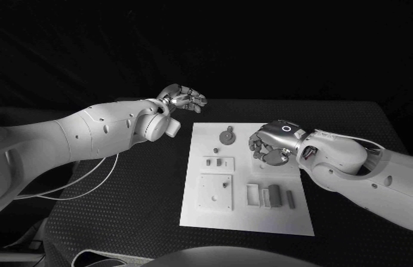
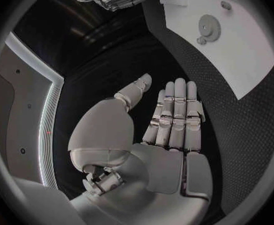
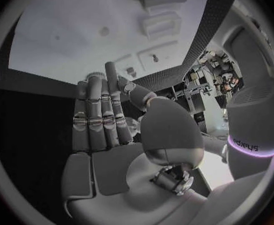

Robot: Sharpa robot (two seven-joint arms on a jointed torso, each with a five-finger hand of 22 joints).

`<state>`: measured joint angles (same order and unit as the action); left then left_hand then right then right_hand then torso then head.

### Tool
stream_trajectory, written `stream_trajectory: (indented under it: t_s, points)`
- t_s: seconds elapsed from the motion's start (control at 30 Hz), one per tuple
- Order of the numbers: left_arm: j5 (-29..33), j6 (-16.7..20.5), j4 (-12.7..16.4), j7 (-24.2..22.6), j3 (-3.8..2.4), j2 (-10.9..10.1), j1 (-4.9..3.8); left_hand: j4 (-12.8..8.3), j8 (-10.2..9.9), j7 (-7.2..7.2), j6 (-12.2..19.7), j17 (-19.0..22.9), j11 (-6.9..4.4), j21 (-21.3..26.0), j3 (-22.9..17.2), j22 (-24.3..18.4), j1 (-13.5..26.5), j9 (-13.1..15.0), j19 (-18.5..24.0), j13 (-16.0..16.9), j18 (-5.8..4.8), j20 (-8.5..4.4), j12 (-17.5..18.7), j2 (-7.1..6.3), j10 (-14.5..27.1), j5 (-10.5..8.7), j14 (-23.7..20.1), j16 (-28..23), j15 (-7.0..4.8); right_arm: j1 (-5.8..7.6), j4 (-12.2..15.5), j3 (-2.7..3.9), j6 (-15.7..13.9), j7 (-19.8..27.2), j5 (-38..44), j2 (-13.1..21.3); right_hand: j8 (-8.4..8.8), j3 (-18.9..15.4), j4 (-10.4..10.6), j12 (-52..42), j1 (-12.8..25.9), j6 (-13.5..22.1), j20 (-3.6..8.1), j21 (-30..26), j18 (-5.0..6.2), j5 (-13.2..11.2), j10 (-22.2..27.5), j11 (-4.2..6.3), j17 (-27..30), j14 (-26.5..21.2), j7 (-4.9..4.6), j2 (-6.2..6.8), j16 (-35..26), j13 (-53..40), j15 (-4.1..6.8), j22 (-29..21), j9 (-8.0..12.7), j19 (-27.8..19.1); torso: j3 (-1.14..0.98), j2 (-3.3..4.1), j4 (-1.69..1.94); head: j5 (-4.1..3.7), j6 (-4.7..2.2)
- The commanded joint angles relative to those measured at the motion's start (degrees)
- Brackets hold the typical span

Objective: Assemble the parts on the task board

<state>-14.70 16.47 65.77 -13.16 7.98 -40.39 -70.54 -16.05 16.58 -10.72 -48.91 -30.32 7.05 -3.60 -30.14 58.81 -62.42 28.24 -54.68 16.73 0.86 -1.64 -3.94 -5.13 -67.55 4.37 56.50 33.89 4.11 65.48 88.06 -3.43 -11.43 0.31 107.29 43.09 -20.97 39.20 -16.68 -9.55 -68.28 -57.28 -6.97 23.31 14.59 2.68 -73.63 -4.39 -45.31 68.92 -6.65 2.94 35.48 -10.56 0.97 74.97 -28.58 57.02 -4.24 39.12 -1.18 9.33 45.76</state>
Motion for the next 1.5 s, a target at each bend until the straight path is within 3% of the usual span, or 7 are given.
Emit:
stream_trajectory:
  t_s: [0.03, 0.23, 0.47, 0.77, 0.93, 1.07, 1.5]
  points:
    - [0.26, -0.47, 0.08, -0.76, -0.05, 0.12, -0.07, -0.02, 0.33, 0.14, 0.38, -0.1, -0.23, -0.26, 0.21, -0.07, 0.52, -0.08, -0.31, -0.09, -0.26, -0.05, -0.09, -0.04, 0.22, 0.18, 0.44, -0.33, -0.15, 0.09, 2.04, 0.07, -0.35, 0.56, -3.17, -0.04, -0.16, 0.2, -0.03, -0.2, -1.78, -0.43, 0.04, 0.3, 0.41, 0.2, -0.82, 0.47, -0.09, 0.78, 0.04, -1.02, 0.28, -0.38, 0.52, 1.19, -0.05, 0.35, -0.01, 0.01, -0.01, 0.24, 0.07]
    - [0.26, -0.43, -0.06, -0.81, -0.06, 0.29, -0.07, -0.03, 0.34, 0.14, 0.39, -0.13, -0.23, -0.26, 0.21, -0.09, 0.5, -0.08, -0.31, -0.1, -0.25, -0.05, -0.1, -0.03, 0.22, 0.18, 0.44, -0.36, -0.15, -0.12, 2.98, 0.0, -0.65, 1.88, -3.46, -3.31, -0.14, 0.2, -0.02, -0.17, -1.75, -0.4, 0.05, 0.32, 0.41, 0.2, -0.81, 0.46, -0.09, 0.78, 0.03, -1.08, 0.29, -0.4, 0.53, 1.19, -0.06, 0.38, -0.03, 0.05, -0.09, 0.87, -0.03]
    - [0.26, -0.48, -0.29, -0.84, -0.06, 0.69, -0.07, -0.03, 0.35, 0.14, 0.39, -0.17, -0.24, -0.26, 0.2, -0.12, 0.49, -0.09, -0.32, -0.11, -0.26, -0.05, -0.1, -0.03, 0.21, 0.18, 0.45, -0.39, -0.15, -2.73, 2.24, -0.76, -1.14, 2.54, -0.58, -7.44, -0.09, 0.22, -0.06, -0.1, -1.75, -0.32, 0.07, 0.32, 0.41, 0.2, -0.74, 0.44, -0.09, 0.75, 0.01, -1.14, 0.3, -0.41, 0.54, 1.18, -0.07, 0.38, -0.04, 0.01, 0.03, 1.34, 0.52]
    - [0.29, -0.63, -0.63, -0.84, -0.07, 1.4, -0.07, -0.03, 0.36, 0.14, 0.39, -0.21, -0.23, -0.26, 0.21, -0.15, 0.5, -0.09, -0.32, -0.12, -0.26, -0.05, -0.1, -0.01, 0.2, 0.18, 0.46, -0.43, -0.15, -5.83, 1.17, -2.69, -0.79, 2.77, 0.52, -9.99, -0.07, 0.21, -0.08, -0.06, -1.75, -0.3, 0.09, 0.33, 0.41, 0.2, -0.71, 0.43, -0.09, 0.75, 0.0, -1.15, 0.31, -0.43, 0.55, 1.19, -0.09, 0.38, 0.05, 0.02, 0.03, 1.62, 0.99]
    - [0.54, -0.72, -0.64, -0.83, -0.07, 1.61, -0.07, 0.0, 0.36, 0.13, 0.41, -0.24, -0.23, -0.26, 0.23, -0.18, 0.55, -0.1, -0.32, -0.12, -0.27, -0.04, -0.1, 0.01, 0.2, 0.17, 0.47, -0.47, -0.14, -7.68, 0.3, -2.88, -1.12, 2.9, 1.04, -11.04, -0.06, 0.2, -0.09, -0.05, -1.76, -0.29, 0.1, 0.34, 0.41, 0.2, -0.71, 0.43, -0.09, 0.75, 0.0, -1.16, 0.32, -0.44, 0.56, 1.19, -0.1, 0.39, 0.03, 0.02, -0.12, 1.98, 1.09]
    - [0.54, -0.9, -0.67, -0.76, -0.07, 1.73, -0.07, 0.02, 0.36, 0.13, 0.41, -0.26, -0.23, -0.26, 0.24, -0.19, 0.57, -0.1, -0.32, -0.13, -0.28, -0.04, -0.1, 0.02, 0.2, 0.17, 0.47, -0.49, -0.14, -8.18, -0.64, -3.08, -0.58, 2.59, 1.2, -12.0, -0.06, 0.2, -0.09, -0.04, -1.76, -0.29, 0.11, 0.35, 0.41, 0.2, -0.71, 0.43, -0.09, 0.76, 0.0, -1.17, 0.33, -0.45, 0.56, 1.19, -0.11, 0.4, -0.07, -0.01, 0.0, 2.07, 1.22]
    - [0.55, -1.05, -0.76, -0.72, -0.07, 1.88, -0.07, 0.04, 0.35, 0.11, 0.46, -0.32, -0.22, -0.26, 0.27, -0.24, 0.63, -0.12, -0.31, -0.15, -0.28, -0.04, -0.09, 0.04, 0.23, 0.16, 0.47, -0.56, -0.13, -9.64, -2.39, -3.39, -0.48, 2.56, 1.21, -13.14, -0.04, 0.18, -0.09, -0.01, -1.72, -0.26, 0.12, 0.38, 0.41, 0.2, -0.7, 0.42, -0.09, 0.76, -0.02, -1.24, 0.35, -0.47, 0.58, 1.2, -0.14, 0.41, -0.04, 0.0, 0.0, 2.51, 1.49]
